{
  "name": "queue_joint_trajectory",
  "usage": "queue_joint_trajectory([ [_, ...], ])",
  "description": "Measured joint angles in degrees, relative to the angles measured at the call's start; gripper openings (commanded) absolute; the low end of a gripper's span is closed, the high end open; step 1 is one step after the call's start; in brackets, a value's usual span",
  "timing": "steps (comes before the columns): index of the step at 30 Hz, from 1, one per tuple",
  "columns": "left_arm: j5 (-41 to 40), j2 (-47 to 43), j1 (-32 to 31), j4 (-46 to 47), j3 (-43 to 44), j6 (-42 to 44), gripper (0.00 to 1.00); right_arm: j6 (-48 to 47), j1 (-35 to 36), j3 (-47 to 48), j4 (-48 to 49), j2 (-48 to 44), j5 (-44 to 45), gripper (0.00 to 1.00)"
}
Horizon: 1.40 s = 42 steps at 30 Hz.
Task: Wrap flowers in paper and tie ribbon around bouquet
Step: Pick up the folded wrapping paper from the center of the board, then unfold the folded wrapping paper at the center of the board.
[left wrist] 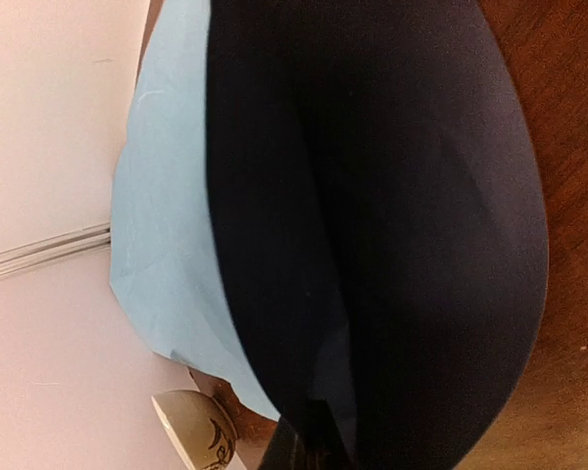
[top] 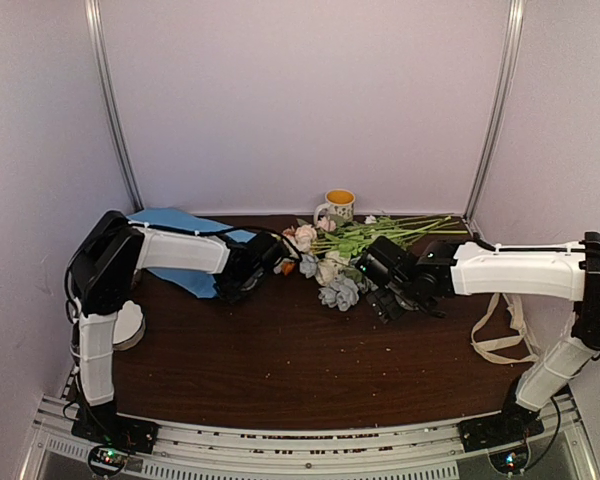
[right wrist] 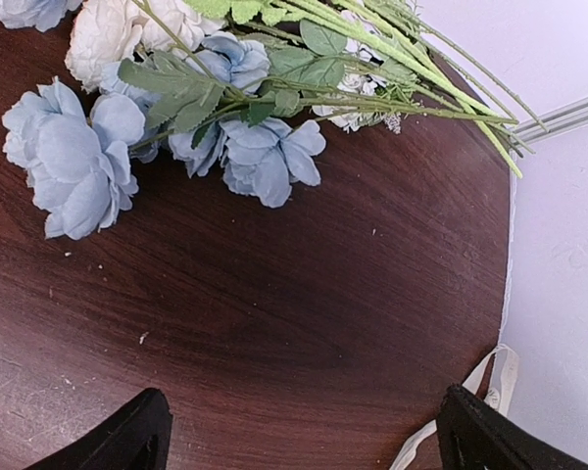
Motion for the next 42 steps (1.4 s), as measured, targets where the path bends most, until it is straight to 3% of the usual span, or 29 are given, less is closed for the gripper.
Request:
queue_joint_trajectory([
  [5, 0.2, -4.2, 0.5, -0.2, -2.8, -2.3, 0.0, 0.0, 0.1, 0.0, -0.4, -0.1, -0.1, 0.97],
  [11, 0.3, -21.7, 1.3, -1.5, -4.6, -4.0, 0.0, -2.3, 1.0, 0.0, 0.8, -4.9, -3.9, 0.97],
  [18, 3.0, -41.5, 1.3, -2.0, 0.5, 0.5, 0.0, -9.7, 2.3, -1.0, 11.4, -21.3, -19.8, 1.0],
  [23, 10.0, -50.5, -4.0, -2.2, 3.7, 5.3, 0.0, -15.5, 2.4, 0.7, 17.1, -26.6, -30.9, 1.0],
  [31, 25.2, -61.2, -7.8, -1.7, 3.4, 6.6, 0.0, -21.6, 2.5, 4.8, 24.0, -27.8, -39.4, 1.0],
  [42, 34.2, -67.6, -7.8, 3.3, -7.2, 1.4, 0.0, -28.3, 2.5, 5.2, 30.1, -25.9, -41.2, 1.0],
])
